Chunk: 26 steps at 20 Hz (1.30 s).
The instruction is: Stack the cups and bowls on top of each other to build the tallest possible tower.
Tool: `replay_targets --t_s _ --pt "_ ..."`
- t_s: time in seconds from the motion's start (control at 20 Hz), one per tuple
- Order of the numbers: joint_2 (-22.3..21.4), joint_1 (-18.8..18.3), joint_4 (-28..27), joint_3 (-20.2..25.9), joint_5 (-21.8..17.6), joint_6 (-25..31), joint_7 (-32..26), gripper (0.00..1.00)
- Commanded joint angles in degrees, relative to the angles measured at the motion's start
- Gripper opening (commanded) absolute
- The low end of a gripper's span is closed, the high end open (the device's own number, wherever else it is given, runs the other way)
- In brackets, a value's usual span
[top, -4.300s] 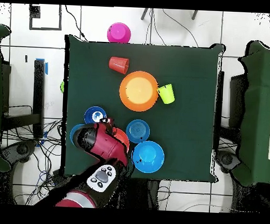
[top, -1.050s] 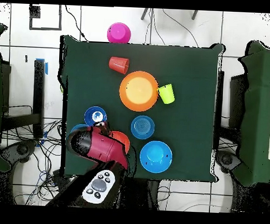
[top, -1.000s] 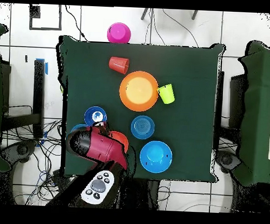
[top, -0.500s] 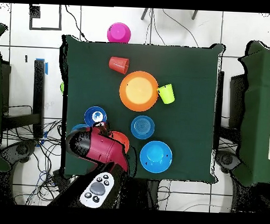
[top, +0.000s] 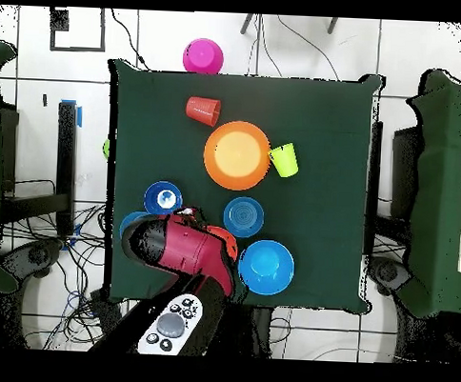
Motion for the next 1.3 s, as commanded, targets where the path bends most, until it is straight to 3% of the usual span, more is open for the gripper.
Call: replay_targets --t_s 0.05,0.5,1.0,1.3 --pt "0.0 -0.2 -12.8 -1.8 -6.8 16.6 -3.0 0.0" --pt "1.2 0.6 -19.1 -3.7 -11.0 24.1 -0.3 0.0" --pt "9.7 -1.7 -30.0 -4.5 -13.5 26.6 0.9 0.0" --pt "17.3 -1.3 -38.5 -8.3 -13.6 28.7 4.0 0.0"
